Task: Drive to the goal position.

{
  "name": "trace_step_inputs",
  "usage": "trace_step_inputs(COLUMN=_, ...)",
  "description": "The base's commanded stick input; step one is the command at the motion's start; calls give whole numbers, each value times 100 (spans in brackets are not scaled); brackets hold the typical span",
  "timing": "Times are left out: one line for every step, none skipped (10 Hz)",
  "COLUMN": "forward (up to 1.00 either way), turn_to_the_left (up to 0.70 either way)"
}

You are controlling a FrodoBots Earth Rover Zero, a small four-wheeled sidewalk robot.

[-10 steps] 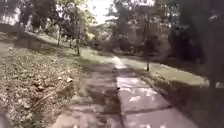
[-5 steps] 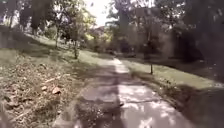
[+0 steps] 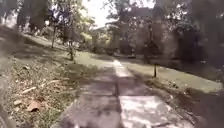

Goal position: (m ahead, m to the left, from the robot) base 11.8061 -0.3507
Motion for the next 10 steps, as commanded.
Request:
trace_step_inputs(forward=100, turn_to_the_left=0)
trace_step_inputs(forward=100, turn_to_the_left=0)
trace_step_inputs(forward=100, turn_to_the_left=0)
trace_step_inputs(forward=100, turn_to_the_left=0)
trace_step_inputs(forward=100, turn_to_the_left=0)
trace_step_inputs(forward=100, turn_to_the_left=0)
trace_step_inputs(forward=100, turn_to_the_left=0)
trace_step_inputs(forward=100, turn_to_the_left=0)
trace_step_inputs(forward=100, turn_to_the_left=0)
trace_step_inputs(forward=100, turn_to_the_left=0)
